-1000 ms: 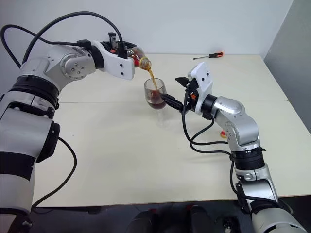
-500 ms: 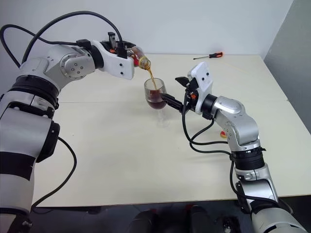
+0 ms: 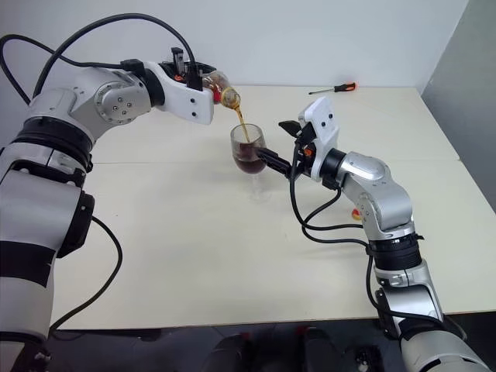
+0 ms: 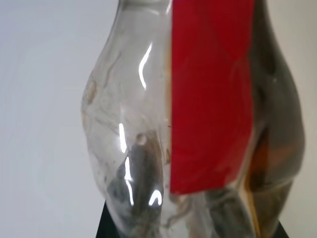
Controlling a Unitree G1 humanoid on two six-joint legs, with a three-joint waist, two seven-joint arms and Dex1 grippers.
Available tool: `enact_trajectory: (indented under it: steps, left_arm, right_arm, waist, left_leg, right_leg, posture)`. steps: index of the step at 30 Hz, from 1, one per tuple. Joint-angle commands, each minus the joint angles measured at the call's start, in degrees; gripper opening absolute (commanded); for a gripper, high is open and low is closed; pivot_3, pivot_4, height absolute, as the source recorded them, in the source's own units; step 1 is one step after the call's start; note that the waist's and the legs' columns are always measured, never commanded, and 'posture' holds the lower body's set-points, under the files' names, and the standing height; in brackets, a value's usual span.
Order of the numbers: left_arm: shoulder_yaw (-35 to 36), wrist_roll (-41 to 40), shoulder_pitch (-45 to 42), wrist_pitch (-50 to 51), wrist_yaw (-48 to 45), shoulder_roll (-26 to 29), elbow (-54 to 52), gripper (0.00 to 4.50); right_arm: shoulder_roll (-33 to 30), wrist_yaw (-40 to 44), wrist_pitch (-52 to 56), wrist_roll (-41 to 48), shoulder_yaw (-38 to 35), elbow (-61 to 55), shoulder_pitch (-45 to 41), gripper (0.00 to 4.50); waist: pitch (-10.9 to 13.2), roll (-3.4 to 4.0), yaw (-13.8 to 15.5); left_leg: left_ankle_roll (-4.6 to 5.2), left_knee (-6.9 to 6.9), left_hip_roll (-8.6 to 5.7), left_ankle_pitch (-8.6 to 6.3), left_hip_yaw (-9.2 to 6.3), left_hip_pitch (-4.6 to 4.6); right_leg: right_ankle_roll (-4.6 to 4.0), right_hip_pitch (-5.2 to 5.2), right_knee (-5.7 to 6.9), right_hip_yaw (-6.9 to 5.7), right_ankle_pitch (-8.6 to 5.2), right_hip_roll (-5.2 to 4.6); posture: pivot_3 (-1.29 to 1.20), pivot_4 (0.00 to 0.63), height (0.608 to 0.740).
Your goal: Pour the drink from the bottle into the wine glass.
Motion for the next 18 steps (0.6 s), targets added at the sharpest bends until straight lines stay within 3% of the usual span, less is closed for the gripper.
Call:
enact_trajectory:
  steps: [1, 9, 18]
  left_arm:
    - [3.8, -5.0, -0.8, 0.4, -3.7, -0.3, -0.4, 0.86]
    - [8.4, -11.5, 0.9, 2.5, -10.4, -1.6, -1.2, 0.86]
    - [23.4, -29.3, 1.1, 14.9, -21.4, -5.3, -3.0, 0.86]
  right_arm:
    - [0.0, 0.1, -1.5, 0.1, -0.8, -1.0, -1.7, 4.50]
    - [-0.2, 0.0, -1.4, 0.0, -1.1, -0.5, -1.9, 4.50]
    - [-0.5, 0.3, -0.9, 0.6, -1.2, -1.6, -1.0, 4.50]
  waist:
    - [0.0, 0.00, 0.0]
    - [0.0, 0.00, -0.2]
    - [0.0, 0.00, -0.4]
  left_leg:
    - [0.00, 0.00, 0.00, 0.00, 0.00, -0.01]
    - [0.00, 0.01, 0.00, 0.00, 0.00, -0.02]
    - [0.00, 0.04, 0.01, 0.00, -0.02, -0.03]
  right_leg:
    - [0.00, 0.00, 0.00, -0.01, 0.00, 0.00]
    - [0.00, 0.00, 0.00, -0.01, 0.00, 0.00]
    - [0.00, 0.00, 0.01, -0.04, 0.00, 0.00]
  posture:
    - [0.00, 0.150, 0.740]
    - [0.00, 0.150, 0.740]
    - [0.00, 0.150, 0.740]
